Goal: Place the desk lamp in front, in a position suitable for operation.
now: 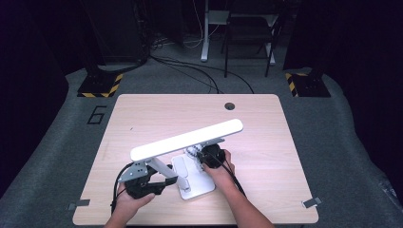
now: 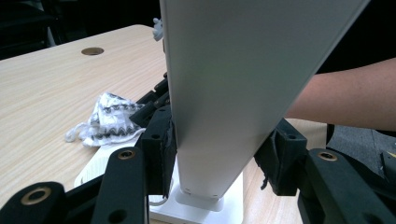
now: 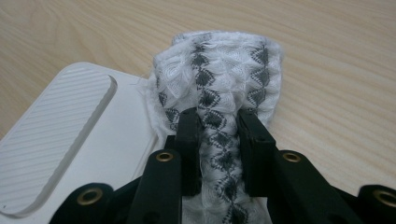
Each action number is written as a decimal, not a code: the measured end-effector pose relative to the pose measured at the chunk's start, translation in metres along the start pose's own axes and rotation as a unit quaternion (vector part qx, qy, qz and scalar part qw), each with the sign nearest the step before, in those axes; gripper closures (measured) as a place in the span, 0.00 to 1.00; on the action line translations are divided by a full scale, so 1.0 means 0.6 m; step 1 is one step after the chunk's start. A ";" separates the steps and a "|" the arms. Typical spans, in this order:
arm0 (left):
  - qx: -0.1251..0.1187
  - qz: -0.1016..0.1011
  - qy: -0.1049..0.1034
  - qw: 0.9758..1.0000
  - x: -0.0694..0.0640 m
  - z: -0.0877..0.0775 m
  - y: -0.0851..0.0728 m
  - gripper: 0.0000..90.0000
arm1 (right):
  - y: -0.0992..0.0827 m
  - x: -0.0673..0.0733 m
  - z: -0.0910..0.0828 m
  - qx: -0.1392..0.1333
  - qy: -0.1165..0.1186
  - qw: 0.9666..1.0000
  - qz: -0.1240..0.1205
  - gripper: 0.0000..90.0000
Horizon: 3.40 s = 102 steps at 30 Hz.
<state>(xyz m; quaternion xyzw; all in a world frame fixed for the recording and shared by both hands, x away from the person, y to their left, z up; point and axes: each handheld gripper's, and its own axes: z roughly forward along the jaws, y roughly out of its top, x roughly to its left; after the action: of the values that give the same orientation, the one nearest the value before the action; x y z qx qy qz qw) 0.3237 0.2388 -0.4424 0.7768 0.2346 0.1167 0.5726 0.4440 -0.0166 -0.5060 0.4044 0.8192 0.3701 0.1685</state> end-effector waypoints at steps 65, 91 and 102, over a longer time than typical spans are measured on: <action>0.003 0.001 0.010 1.000 -0.004 0.000 0.001 0.58 | -0.104 0.087 -0.096 -0.037 0.035 0.994 -0.094 0.77; 0.002 -0.001 0.008 1.000 -0.003 0.000 0.000 0.58 | -0.123 0.111 -0.135 -0.023 0.061 0.994 -0.091 0.79; 0.004 0.004 0.008 1.000 -0.004 0.000 0.001 0.58 | -0.101 0.114 -0.108 -0.011 0.057 0.993 -0.101 0.80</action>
<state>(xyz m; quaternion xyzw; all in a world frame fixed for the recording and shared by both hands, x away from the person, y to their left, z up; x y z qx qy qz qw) 0.3220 0.2374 -0.4417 0.7792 0.2368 0.1239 0.5669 0.3320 -0.0173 -0.5064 0.2960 0.8600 0.3826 0.1626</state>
